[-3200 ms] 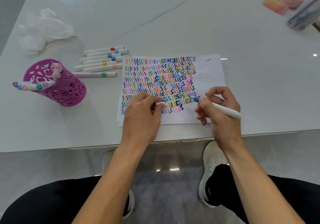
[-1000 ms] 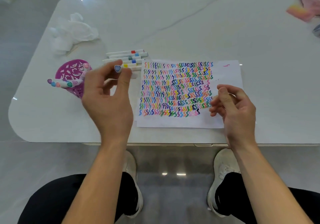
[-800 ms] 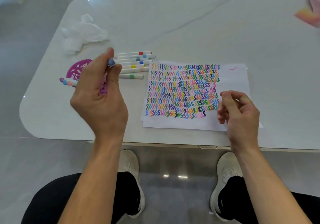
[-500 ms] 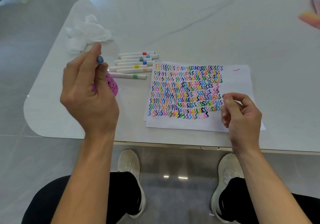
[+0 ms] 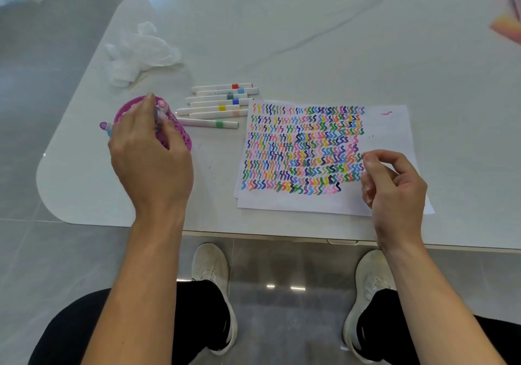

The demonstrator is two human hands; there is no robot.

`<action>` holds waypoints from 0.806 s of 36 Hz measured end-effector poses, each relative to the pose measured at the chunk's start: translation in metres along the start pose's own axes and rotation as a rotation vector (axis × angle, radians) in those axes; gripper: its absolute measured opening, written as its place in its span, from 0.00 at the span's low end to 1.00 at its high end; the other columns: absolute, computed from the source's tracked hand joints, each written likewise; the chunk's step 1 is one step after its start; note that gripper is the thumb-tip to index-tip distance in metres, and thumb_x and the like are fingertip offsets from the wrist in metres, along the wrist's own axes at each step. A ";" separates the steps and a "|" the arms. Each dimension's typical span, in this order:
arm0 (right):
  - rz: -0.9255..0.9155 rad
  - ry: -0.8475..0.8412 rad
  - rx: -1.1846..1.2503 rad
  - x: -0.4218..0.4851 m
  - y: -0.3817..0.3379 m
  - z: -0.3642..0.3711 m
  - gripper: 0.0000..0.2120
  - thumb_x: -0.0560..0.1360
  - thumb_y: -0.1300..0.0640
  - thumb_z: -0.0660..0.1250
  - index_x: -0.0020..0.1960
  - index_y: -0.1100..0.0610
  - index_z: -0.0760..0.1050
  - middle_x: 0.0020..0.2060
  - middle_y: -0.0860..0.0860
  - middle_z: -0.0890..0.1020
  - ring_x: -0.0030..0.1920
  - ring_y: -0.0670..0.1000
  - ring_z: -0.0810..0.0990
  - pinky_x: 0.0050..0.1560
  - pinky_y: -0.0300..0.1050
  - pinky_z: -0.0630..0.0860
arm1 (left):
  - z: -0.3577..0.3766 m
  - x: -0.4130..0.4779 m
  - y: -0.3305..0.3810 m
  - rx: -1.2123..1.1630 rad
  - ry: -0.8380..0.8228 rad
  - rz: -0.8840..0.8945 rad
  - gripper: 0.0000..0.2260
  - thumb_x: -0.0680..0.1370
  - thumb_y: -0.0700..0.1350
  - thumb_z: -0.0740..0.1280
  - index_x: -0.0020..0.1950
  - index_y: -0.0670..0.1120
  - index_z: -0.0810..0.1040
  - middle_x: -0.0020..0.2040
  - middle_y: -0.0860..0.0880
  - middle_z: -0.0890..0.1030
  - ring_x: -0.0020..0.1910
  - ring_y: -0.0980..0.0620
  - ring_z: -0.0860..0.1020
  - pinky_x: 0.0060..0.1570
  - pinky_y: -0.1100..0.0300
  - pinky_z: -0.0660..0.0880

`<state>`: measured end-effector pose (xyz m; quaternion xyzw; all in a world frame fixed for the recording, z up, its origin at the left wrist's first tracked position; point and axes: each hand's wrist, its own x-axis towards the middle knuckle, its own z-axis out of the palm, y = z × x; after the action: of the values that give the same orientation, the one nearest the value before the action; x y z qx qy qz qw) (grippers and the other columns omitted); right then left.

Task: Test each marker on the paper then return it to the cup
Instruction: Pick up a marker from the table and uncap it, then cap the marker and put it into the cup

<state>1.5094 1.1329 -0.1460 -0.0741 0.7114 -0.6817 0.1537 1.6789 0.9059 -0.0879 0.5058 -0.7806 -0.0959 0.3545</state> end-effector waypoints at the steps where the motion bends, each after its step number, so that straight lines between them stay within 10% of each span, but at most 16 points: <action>1: 0.000 0.000 0.001 0.000 0.001 0.000 0.04 0.83 0.59 0.68 0.52 0.59 0.80 0.31 0.57 0.70 0.29 0.47 0.67 0.28 0.35 0.66 | 0.000 0.000 0.000 0.014 -0.013 -0.008 0.17 0.82 0.45 0.63 0.71 0.44 0.76 0.66 0.46 0.80 0.66 0.47 0.76 0.70 0.56 0.68; 15: 0.005 0.005 0.016 -0.002 -0.002 -0.003 0.03 0.82 0.58 0.68 0.51 0.57 0.80 0.35 0.62 0.71 0.31 0.47 0.68 0.29 0.35 0.67 | 0.010 -0.015 0.015 -0.143 0.014 0.268 0.16 0.80 0.38 0.66 0.67 0.43 0.78 0.62 0.45 0.81 0.63 0.46 0.77 0.66 0.59 0.71; 23: -0.030 -0.022 -0.019 -0.001 0.004 -0.009 0.03 0.82 0.58 0.69 0.49 0.55 0.81 0.30 0.55 0.73 0.31 0.48 0.69 0.32 0.40 0.68 | 0.048 -0.029 0.020 -0.038 -0.397 0.166 0.16 0.83 0.39 0.63 0.69 0.46 0.78 0.67 0.47 0.79 0.67 0.47 0.75 0.65 0.55 0.72; 29: -0.068 -0.053 -0.082 0.000 0.009 -0.011 0.04 0.82 0.58 0.69 0.50 0.57 0.80 0.28 0.53 0.73 0.29 0.49 0.68 0.31 0.39 0.67 | 0.079 -0.021 0.006 0.017 -0.543 0.172 0.24 0.84 0.37 0.59 0.80 0.45 0.62 0.81 0.48 0.61 0.81 0.49 0.55 0.80 0.50 0.55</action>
<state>1.5069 1.1443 -0.1547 -0.1224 0.7316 -0.6546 0.1462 1.6280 0.9103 -0.1516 0.3966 -0.8877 -0.1908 0.1350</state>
